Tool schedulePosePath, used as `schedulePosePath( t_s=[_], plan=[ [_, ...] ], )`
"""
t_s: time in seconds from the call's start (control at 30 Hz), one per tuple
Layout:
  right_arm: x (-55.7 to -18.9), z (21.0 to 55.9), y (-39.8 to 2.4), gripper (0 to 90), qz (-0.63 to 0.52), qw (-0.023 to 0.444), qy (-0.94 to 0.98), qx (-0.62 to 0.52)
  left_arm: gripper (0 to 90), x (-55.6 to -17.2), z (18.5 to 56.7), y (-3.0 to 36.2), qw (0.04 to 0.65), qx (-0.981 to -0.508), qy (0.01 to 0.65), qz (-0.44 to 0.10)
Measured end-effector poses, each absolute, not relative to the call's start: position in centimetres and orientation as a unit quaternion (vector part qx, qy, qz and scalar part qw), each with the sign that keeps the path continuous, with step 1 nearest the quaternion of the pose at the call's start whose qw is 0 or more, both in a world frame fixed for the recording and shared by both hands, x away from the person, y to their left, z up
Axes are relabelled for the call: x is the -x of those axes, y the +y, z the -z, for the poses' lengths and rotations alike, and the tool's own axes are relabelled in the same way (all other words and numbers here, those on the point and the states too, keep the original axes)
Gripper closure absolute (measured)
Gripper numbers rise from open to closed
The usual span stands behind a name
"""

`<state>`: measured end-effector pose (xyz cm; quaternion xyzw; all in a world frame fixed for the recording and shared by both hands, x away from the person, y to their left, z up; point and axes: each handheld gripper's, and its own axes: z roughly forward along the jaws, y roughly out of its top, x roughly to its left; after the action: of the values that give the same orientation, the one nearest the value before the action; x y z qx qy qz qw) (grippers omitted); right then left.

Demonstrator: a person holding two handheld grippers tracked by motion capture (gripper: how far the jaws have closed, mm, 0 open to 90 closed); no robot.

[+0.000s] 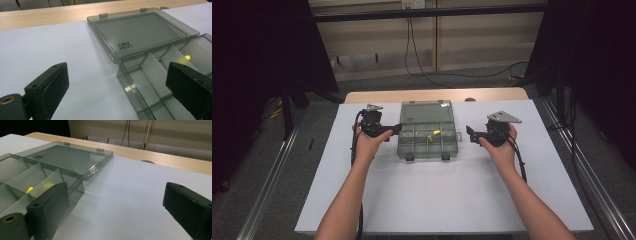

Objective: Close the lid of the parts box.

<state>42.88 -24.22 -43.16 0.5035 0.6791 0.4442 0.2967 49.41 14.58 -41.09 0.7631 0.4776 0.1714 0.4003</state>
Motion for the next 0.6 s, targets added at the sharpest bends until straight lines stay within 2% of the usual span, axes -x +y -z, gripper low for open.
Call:
schedulePosePath(
  t_s=[0.6],
  plan=[
    [-45.7,43.2,-22.7,5.6,-0.414,0.301,0.695,-0.506,5.7,-50.2,41.6,14.6,0.399,-0.744,0.499,-0.197]
  ],
)
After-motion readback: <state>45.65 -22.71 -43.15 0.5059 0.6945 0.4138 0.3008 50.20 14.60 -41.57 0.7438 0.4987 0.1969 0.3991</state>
